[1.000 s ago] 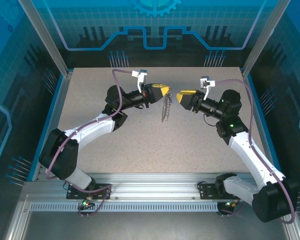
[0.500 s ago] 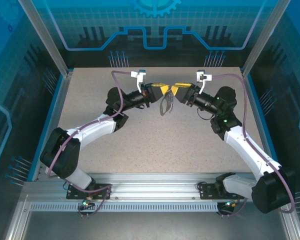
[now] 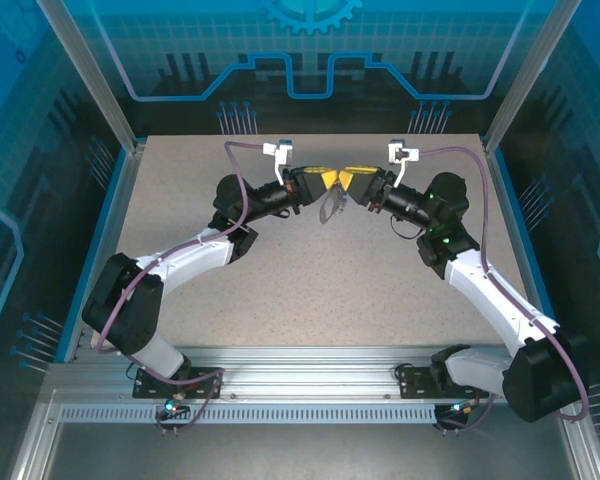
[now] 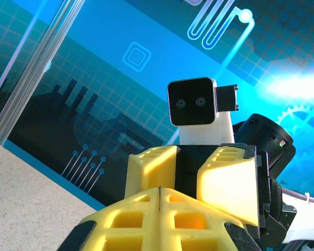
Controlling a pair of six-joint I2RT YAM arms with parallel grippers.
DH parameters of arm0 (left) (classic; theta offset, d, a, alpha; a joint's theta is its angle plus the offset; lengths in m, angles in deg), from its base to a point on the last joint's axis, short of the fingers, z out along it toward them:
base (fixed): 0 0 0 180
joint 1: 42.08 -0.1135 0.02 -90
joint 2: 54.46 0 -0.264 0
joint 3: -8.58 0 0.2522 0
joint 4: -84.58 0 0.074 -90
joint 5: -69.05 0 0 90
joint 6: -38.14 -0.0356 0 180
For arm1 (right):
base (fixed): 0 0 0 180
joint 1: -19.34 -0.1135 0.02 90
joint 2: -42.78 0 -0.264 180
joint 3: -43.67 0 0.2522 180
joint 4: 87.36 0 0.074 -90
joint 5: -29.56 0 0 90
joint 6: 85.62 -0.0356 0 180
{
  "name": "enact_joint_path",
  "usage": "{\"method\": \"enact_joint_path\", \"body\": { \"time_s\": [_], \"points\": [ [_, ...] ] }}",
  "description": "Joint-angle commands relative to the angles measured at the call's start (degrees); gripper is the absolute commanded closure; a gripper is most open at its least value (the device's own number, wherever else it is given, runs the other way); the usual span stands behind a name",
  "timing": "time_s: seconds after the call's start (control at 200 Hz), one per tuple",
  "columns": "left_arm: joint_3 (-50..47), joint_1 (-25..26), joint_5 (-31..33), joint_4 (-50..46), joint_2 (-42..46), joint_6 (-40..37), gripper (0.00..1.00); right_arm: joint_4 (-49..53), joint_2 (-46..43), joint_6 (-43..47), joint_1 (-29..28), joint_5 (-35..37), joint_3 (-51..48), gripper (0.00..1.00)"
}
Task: Put the keys on the keyring
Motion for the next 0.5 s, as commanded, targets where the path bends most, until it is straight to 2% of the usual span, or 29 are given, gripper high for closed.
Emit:
{"method": "enact_joint_path", "body": {
  "time_s": [0.0,0.135,0.495],
  "points": [
    [0.0,0.5,1.1,4.1,-0.1,0.0,1.0,-2.0,0.3,0.0,-0.7,-0.3,0.4,0.68],
    [0.0,0.5,1.2,4.0,0.0,0.0,1.0,-2.2,0.7,-0.2,-0.7,-0.6,0.1,0.72],
    [0.1,0.6,1.1,4.0,0.1,-0.1,1.0,-2.8,1.4,-0.7,-0.8,-0.8,-0.7,0.72]
  ]
}}
